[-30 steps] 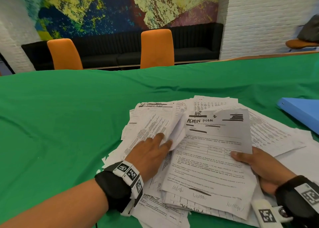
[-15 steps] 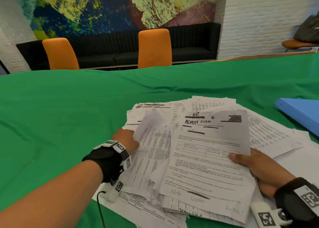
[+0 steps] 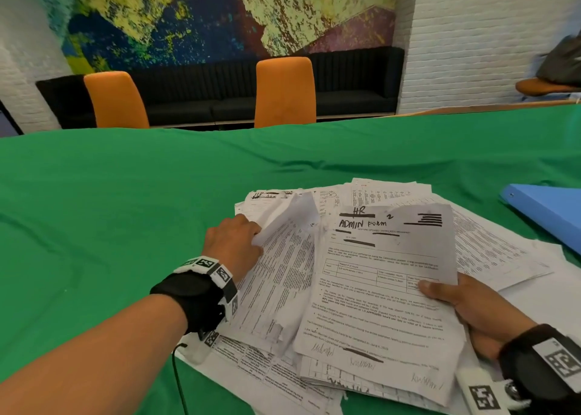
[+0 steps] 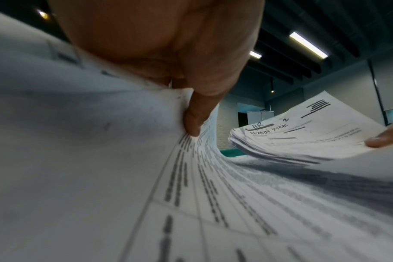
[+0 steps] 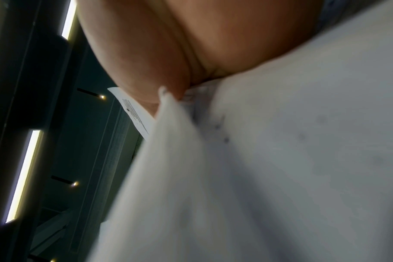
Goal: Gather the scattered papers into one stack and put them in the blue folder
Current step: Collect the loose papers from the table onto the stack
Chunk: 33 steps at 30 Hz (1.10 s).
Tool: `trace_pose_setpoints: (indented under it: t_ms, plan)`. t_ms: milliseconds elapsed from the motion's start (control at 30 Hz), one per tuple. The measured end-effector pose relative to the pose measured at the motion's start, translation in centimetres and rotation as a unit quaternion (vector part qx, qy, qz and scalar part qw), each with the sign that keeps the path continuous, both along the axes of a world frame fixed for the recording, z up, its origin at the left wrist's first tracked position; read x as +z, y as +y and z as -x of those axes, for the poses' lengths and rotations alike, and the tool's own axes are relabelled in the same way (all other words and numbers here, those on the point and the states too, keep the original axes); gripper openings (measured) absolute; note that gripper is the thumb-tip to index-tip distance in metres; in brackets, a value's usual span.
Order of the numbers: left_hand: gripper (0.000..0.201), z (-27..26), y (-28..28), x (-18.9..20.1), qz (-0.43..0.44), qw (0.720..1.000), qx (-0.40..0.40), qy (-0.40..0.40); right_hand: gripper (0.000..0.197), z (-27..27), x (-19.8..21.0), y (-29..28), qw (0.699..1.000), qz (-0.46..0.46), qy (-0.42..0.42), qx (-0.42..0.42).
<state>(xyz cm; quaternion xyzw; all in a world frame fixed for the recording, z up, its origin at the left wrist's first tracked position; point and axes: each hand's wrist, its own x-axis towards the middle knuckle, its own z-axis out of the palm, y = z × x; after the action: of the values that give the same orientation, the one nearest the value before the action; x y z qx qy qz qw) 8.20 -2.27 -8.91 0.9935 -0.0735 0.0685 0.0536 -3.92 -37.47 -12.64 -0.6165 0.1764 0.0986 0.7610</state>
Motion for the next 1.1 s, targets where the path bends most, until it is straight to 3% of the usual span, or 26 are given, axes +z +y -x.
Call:
trace_pose_setpoints:
  t_ms: [167,300,333,467,533,633,700,800,900,1100]
  plan:
    - [0.047,0.5,0.8,1.7,0.202,0.976,0.040,0.070,0.045,0.3,1.7,-0.8,0.998,-0.039,-0.030,-0.030]
    - [0.074,1.1,1.7,1.9,0.278,0.946,0.095,0.133,0.036,0.2,4.5,-1.6,0.985,-0.118,-0.101,-0.070]
    - [0.072,1.3,1.8,1.7,0.300,0.937,0.104,0.149,0.034,0.2,5.1,-1.4,0.981,-0.138,-0.115,-0.076]
    - [0.026,2.1,2.1,1.2,0.341,0.912,0.097,0.206,0.032,-0.5,5.8,1.1,0.975,-0.165,-0.135,-0.067]
    - [0.028,2.7,2.2,0.8,0.388,0.889,0.085,0.228,0.030,-1.0,5.0,2.8,0.982,-0.138,-0.122,-0.040]
    - [0.062,3.0,2.3,0.1,0.502,0.830,0.072,0.232,0.033,-1.9,3.3,5.7,0.993,-0.076,-0.089,0.015]
    - [0.073,3.2,2.3,-0.2,0.564,0.793,0.078,0.217,0.033,-2.5,2.4,7.2,0.995,-0.056,-0.068,0.040]
    - [0.066,4.2,1.8,0.6,0.558,0.798,-0.012,0.228,0.029,-3.1,1.9,8.6,0.996,-0.058,-0.050,0.052]
    - [0.053,5.1,1.2,1.1,0.604,0.745,-0.108,0.260,0.031,-3.2,2.0,9.2,0.994,-0.057,-0.060,0.068]
    - [0.070,6.5,0.4,3.1,0.658,0.689,-0.171,0.249,0.037,-2.6,3.5,8.8,0.986,-0.065,-0.131,0.083]
